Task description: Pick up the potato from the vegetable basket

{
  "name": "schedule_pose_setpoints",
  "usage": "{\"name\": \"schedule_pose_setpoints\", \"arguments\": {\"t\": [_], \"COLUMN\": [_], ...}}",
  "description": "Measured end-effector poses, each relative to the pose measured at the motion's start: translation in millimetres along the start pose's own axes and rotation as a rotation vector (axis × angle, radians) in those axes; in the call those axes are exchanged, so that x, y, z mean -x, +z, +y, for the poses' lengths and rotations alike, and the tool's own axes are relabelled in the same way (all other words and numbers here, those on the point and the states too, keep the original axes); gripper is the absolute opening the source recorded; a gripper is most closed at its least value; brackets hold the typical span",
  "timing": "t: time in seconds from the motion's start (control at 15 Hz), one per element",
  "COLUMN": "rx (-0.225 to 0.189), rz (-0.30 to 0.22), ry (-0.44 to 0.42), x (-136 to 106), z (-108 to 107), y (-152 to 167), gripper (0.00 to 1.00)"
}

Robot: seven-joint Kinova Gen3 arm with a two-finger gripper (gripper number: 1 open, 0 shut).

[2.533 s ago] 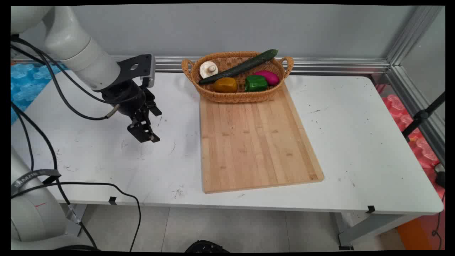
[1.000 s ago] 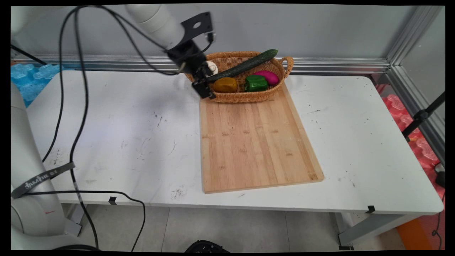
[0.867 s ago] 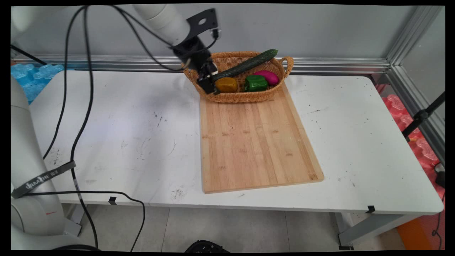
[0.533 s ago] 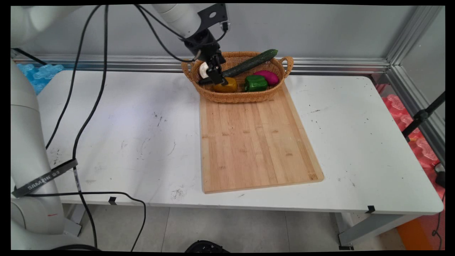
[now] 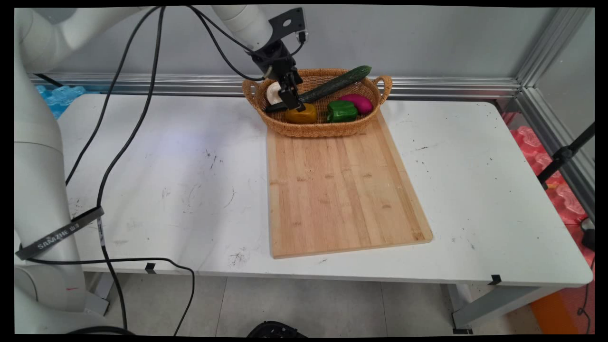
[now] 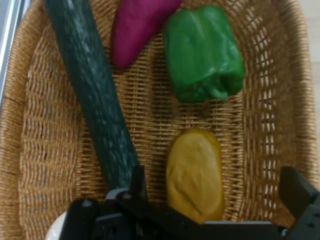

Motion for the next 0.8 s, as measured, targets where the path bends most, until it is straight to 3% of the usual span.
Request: {"name": "schedule_pose_setpoints", "arguments": {"t": [0.33,0.8], "rx": [0.025,0.023], "rz": [0.01,0.02], "ry": [-0.01,-0.005], "x": [6,9], "z": [-10,-17], "y": [27,54], "gripper": [1.0,1.0]}}
